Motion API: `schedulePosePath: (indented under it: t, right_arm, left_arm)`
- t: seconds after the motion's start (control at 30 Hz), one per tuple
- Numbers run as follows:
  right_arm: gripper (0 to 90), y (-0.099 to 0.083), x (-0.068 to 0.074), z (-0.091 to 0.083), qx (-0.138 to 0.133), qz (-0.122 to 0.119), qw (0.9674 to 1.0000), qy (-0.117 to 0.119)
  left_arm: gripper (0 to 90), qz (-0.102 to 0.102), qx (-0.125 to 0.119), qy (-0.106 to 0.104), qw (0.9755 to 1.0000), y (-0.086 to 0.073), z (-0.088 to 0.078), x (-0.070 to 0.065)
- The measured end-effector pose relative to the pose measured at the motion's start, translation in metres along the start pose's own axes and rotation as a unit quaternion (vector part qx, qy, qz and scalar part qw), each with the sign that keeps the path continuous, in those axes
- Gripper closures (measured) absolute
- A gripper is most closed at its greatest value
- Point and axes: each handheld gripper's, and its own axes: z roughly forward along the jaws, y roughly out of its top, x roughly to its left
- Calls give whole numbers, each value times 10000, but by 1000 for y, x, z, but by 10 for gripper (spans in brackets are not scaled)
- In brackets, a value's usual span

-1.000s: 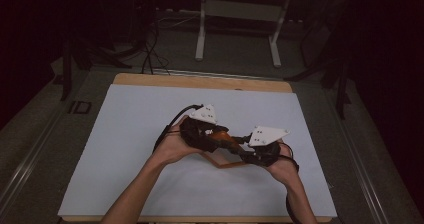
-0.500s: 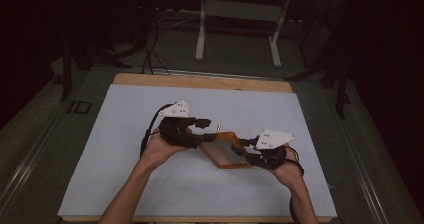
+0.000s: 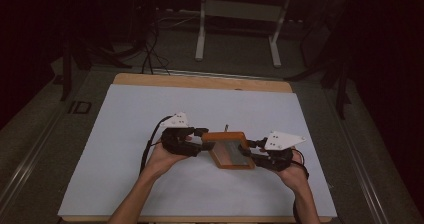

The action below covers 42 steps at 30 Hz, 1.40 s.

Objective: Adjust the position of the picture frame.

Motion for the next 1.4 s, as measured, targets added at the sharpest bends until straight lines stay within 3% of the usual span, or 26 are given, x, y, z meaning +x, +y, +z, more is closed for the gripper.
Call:
schedulePosePath:
  t: [0.3, 0.53, 0.7, 0.9, 1.17, 1.4]
  right_arm:
    - [675, -10, -6, -4, -56, 196, 9998, -75]
    - [651, -19, -14, -7, -86, 523, 9986, -92]
    - [652, -27, -19, -8, -156, 754, 9970, 51]
    - [651, -25, -16, 0, -218, 861, 9959, 198]
    - [650, -17, -6, 24, -373, 1090, 9918, 559]
    - [642, -10, 2, 45, -272, 1143, 9906, 698]
  left_arm:
    - [517, 27, 347, 55, 9994, -5, 26, -3]
    - [610, 26, 316, 26, 9995, -2, 31, -3]
    - [623, 74, 389, 47, 9992, 2, 30, -6]
    - [627, 3, 376, 115, 9992, 0, 16, -7]
    - [631, -212, 225, 367, 9989, -11, -18, -11]
    - [630, -434, 192, 527, 9975, -22, -35, -9]
